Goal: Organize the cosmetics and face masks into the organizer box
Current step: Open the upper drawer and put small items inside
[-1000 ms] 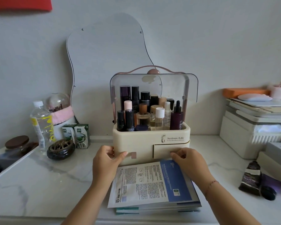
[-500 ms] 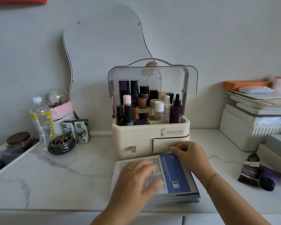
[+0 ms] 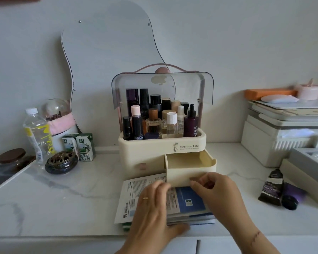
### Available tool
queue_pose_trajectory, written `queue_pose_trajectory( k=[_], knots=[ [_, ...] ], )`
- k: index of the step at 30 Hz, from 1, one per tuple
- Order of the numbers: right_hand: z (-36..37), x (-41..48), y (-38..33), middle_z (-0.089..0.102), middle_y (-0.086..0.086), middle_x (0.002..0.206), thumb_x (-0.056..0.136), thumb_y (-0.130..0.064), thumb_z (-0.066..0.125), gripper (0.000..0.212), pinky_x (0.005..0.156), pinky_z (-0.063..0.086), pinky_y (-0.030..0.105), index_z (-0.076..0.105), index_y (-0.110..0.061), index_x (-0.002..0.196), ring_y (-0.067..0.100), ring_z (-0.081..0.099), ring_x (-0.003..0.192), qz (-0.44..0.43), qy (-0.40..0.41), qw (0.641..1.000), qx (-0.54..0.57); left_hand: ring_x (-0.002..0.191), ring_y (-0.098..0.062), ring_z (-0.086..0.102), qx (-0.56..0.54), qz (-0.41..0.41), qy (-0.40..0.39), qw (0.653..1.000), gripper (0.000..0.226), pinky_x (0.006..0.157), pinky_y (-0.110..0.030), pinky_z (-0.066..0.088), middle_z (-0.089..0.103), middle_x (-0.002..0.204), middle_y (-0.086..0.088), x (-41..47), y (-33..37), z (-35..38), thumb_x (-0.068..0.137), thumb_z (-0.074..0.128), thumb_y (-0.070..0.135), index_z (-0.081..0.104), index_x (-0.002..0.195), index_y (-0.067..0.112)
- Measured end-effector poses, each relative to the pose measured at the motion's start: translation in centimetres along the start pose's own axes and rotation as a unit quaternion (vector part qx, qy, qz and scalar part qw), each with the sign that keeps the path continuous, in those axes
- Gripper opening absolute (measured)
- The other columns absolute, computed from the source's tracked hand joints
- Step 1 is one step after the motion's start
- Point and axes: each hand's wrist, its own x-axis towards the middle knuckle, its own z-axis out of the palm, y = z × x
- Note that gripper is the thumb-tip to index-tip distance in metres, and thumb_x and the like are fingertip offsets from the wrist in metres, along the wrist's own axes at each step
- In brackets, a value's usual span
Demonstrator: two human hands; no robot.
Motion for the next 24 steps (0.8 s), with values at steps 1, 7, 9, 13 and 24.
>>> queue_pose_trajectory(
  k=[1, 7, 9, 13, 24],
  knots=[
    [-0.2, -0.9, 0.0, 0.066, -0.006, 0.061, 0.076, -0.040, 0.070, 0.023, 0.053, 0.050, 0.021, 0.061, -0.023, 0.063, 0.007, 0.062, 0.061, 0.003, 0.003, 1.000, 0.005, 0.122, -0.013, 0.036, -0.016, 0.000, 0.038, 0.999, 0.094, 0.106, -0.020, 0.025, 0.032, 0.134, 0.003, -0.3, 0.3, 0.0, 0.062, 0.053, 0.075, 0.035, 0.133, 0.018],
    [-1.2, -4.6, 0.4, 0.060, -0.014, 0.053, 0.069, -0.038, 0.075, 0.026, 0.051, 0.041, 0.012, 0.060, -0.022, 0.056, 0.000, 0.051, 0.049, -0.004, 0.013, 0.999, 0.032, 0.140, -0.019, 0.023, -0.115, 0.007, 0.106, 0.988, 0.104, 0.113, -0.039, 0.022, 0.014, 0.153, 0.011, 0.4, 1.4, -1.1, 0.066, 0.056, 0.078, 0.011, 0.148, 0.032],
    [-1.5, -5.3, 0.1, 0.063, -0.015, 0.058, 0.069, -0.041, 0.074, 0.024, 0.053, 0.040, 0.010, 0.063, -0.024, 0.058, 0.000, 0.052, 0.054, -0.023, -0.003, 0.998, 0.050, 0.142, -0.017, 0.022, -0.136, 0.006, 0.080, 0.987, 0.089, 0.112, -0.041, 0.026, 0.011, 0.156, 0.016, 0.9, 1.5, -1.6, 0.073, 0.048, 0.078, 0.018, 0.145, 0.037],
    [-4.4, -4.1, 2.6, 0.067, -0.010, 0.067, 0.078, -0.042, 0.065, 0.015, 0.058, 0.042, 0.014, 0.065, -0.029, 0.071, 0.005, 0.059, 0.066, -0.016, 0.084, 0.995, 0.054, 0.138, 0.004, 0.023, -0.156, 0.018, 0.070, 0.985, 0.061, 0.104, -0.020, 0.031, 0.020, 0.151, 0.023, 1.2, 1.4, -1.4, 0.080, 0.047, 0.070, 0.043, 0.126, 0.031],
    [-10.6, 5.2, 11.9, 0.042, 0.022, 0.133, 0.076, -0.060, 0.060, 0.081, 0.100, 0.034, 0.044, 0.038, -0.004, 0.130, 0.040, 0.040, 0.123, 0.271, 0.085, 0.929, -0.238, 0.133, 0.011, 0.027, -0.274, -0.060, 0.061, 0.958, 0.059, 0.098, -0.032, 0.048, 0.012, 0.147, 0.041, 1.5, 2.0, -0.3, 0.072, 0.038, 0.083, 0.036, 0.119, 0.048]
  ],
)
